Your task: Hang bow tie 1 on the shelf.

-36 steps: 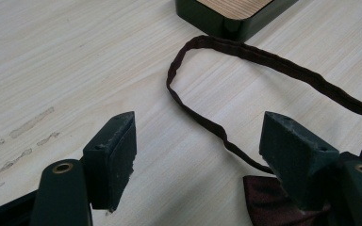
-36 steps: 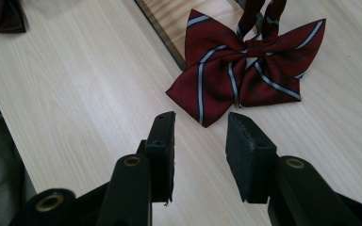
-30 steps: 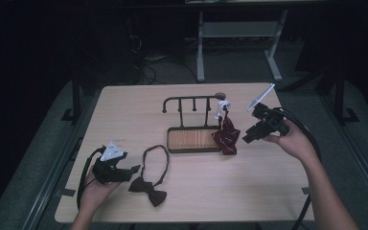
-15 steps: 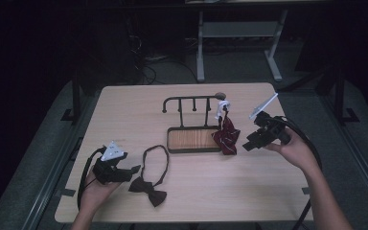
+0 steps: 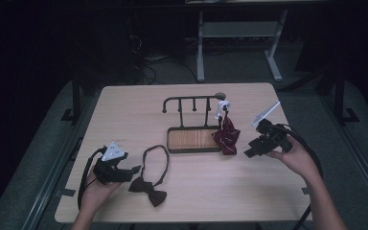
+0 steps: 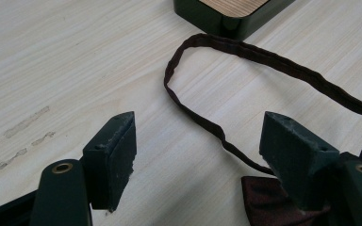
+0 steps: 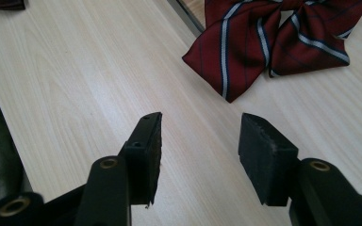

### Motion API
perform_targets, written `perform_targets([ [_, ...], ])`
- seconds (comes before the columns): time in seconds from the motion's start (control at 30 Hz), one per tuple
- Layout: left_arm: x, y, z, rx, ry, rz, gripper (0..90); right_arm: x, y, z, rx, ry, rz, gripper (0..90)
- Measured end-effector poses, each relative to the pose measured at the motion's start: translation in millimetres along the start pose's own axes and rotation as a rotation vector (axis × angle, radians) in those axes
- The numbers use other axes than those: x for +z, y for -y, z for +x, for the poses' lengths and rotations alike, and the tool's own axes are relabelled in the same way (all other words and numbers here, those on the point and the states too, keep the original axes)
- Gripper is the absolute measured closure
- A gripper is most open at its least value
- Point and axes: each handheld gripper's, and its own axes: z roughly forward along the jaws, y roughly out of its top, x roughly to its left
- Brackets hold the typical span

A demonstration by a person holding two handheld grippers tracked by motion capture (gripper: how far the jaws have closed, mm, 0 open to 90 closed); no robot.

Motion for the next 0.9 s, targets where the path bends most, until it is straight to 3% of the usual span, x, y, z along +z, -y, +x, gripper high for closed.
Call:
perform_targets([
  [0.1,-0.2,-0.2,0.5,0.014,-0.002,0.008,28.1,3.0,5.4,2.3,-0.004,0.002,-0.004,48.8],
  [0.9,2.2,-0.5,-0.7,0.019,0.003,0.018,27.9,20.2,34.6,17.1,-0.002,0.01,-0.045,44.0],
])
